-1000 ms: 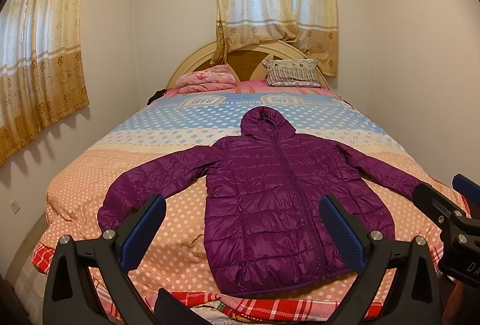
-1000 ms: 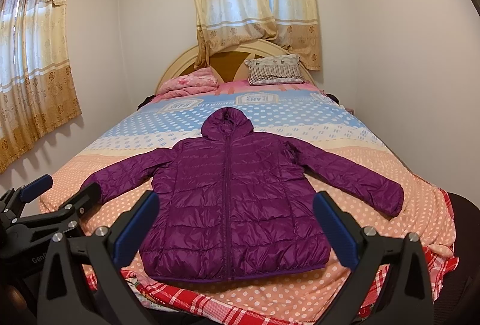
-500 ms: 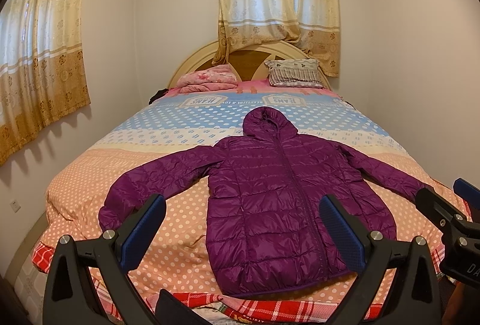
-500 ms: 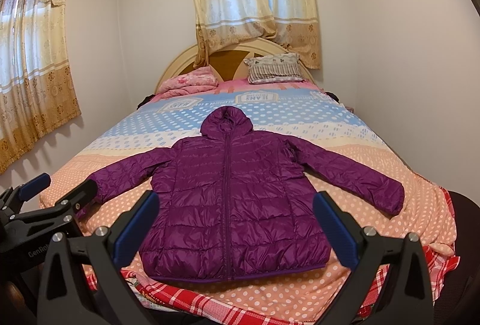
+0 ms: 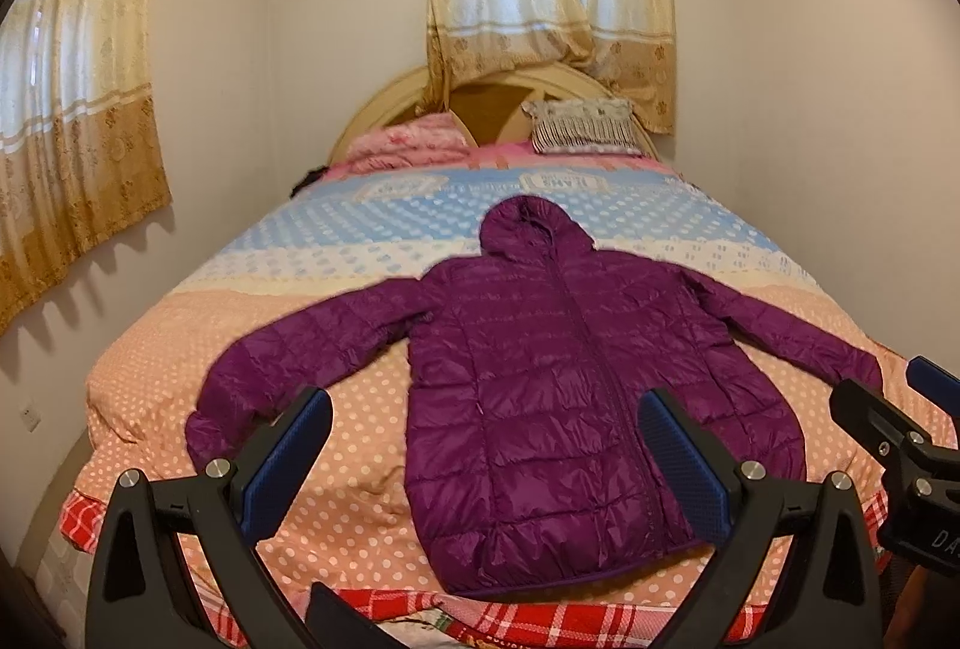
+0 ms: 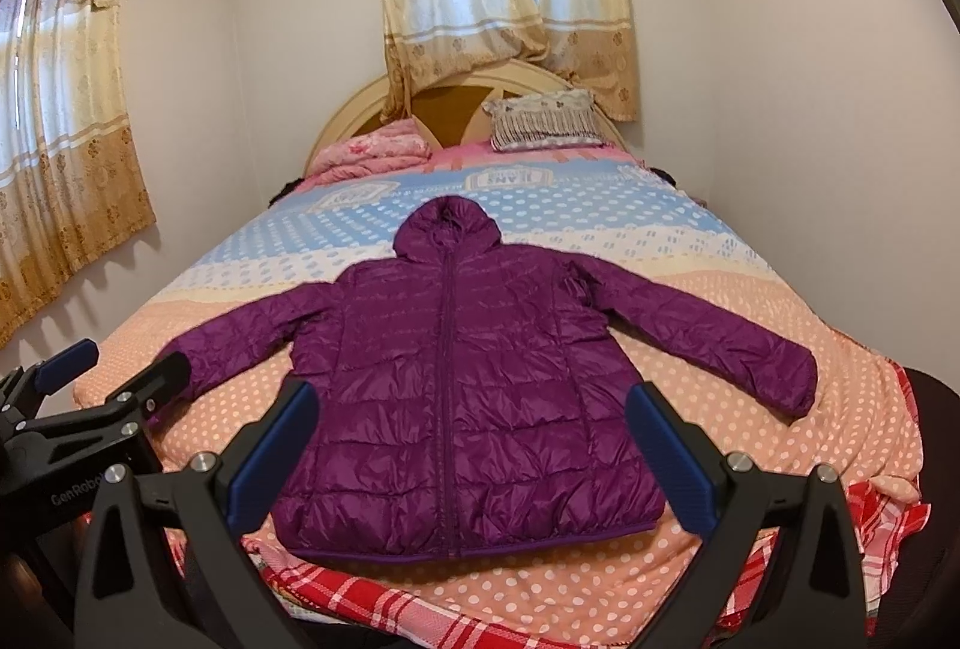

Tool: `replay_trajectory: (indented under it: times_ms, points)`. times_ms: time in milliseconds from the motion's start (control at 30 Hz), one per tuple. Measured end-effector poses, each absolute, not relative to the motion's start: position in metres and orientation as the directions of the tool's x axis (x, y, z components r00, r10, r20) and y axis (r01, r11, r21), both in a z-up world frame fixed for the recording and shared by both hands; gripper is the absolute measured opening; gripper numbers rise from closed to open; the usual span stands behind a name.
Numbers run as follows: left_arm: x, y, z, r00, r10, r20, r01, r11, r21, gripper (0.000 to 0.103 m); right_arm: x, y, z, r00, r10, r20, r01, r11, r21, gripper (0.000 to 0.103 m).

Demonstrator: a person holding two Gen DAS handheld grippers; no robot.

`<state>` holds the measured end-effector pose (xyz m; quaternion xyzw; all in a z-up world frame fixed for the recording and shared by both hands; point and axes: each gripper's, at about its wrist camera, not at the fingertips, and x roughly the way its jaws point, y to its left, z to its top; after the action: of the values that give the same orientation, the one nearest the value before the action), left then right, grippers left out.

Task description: Fold large clothes

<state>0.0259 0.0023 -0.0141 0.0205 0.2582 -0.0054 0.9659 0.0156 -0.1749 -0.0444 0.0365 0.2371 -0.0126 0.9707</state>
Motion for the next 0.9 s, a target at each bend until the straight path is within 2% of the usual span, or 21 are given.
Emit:
replay_trajectory:
  times_ms: [400, 600, 900]
  points:
    - [0.079, -0.019, -0.059, 0.837, 0.0, -0.548, 0.077, 0.99, 0.118, 0.102, 0.054, -0.213, -0.085, 0.847, -0.032, -0.531, 0.086, 0.993, 0.077, 0.103]
    - [0.139, -0.031, -0.091, 0.813, 0.034, -0.581, 0.083, 0.981, 0.174, 0.102, 0.092, -0.266, -0.118, 0.79, -0.146, -0.595, 0.217, 0.975, 0.049, 0.103]
    - [0.211, -0.042, -0.118, 0.789, 0.055, -0.612, 0.082, 0.978, 0.193, 0.102, 0.139, -0.359, -0.142, 0.693, -0.29, -0.66, 0.414, 0.91, 0.035, 0.103]
